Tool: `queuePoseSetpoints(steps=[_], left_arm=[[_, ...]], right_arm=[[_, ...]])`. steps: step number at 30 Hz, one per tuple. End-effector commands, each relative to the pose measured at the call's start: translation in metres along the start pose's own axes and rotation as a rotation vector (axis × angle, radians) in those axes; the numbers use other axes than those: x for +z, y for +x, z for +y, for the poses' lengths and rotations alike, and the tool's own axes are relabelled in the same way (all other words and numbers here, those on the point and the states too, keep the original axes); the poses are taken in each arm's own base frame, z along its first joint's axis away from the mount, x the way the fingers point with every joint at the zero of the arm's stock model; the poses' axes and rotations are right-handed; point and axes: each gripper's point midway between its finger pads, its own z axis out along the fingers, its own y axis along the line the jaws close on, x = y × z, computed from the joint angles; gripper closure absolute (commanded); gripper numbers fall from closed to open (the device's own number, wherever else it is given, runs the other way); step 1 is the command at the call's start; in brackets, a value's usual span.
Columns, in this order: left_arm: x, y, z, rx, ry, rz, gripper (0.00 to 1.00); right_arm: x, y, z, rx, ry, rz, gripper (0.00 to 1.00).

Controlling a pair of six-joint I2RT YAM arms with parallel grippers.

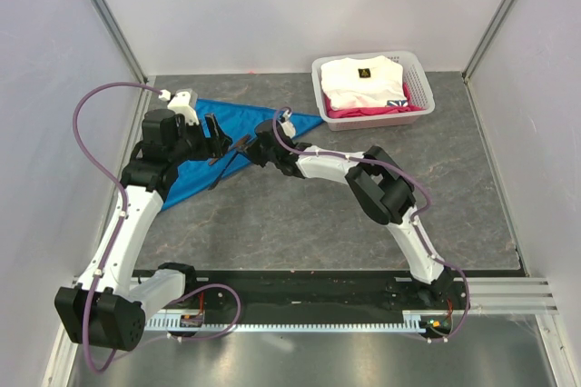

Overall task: Fold the napkin, place the utensils inside, and roll it up
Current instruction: Place the utensil onto the napkin

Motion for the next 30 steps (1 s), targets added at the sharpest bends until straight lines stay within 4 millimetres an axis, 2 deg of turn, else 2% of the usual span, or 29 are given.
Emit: queuePoseSetpoints(steps=[1, 10, 15, 25, 26, 30], left_arm=[[-0.007, -0.017, -0.006, 0.023, 0.015, -0.063, 0.21], [-0.008, -0.017, -0.008, 0.021, 0.025, -0.064, 0.21], [-0.009, -0.018, -0.008, 0.022, 0.027, -0.068, 0.21], [-0.011, -0.019, -0.011, 0.021, 0.040, -0.073, 0.21], [-0.012, -0.019, -0.012, 0.021, 0.042, -0.074, 0.21], [-0.013, -0.019, -0.012, 0.022, 0.042, -0.075, 0.21]], right_arm=[[0.005, -0.016, 0.037, 0.099, -0.093, -0.096, 1.00], [0.018, -0.023, 0.031, 0.163, -0.047, -0.168, 1.00], [0.021, -0.025, 0.014, 0.175, 0.022, -0.217, 1.00], [0.036, -0.012, -0.001, 0.187, 0.076, -0.208, 1.00], [0.039, -0.010, -0.009, 0.183, 0.100, -0.206, 1.00], [0.041, -0.010, -0.016, 0.197, 0.124, -0.225, 1.00]])
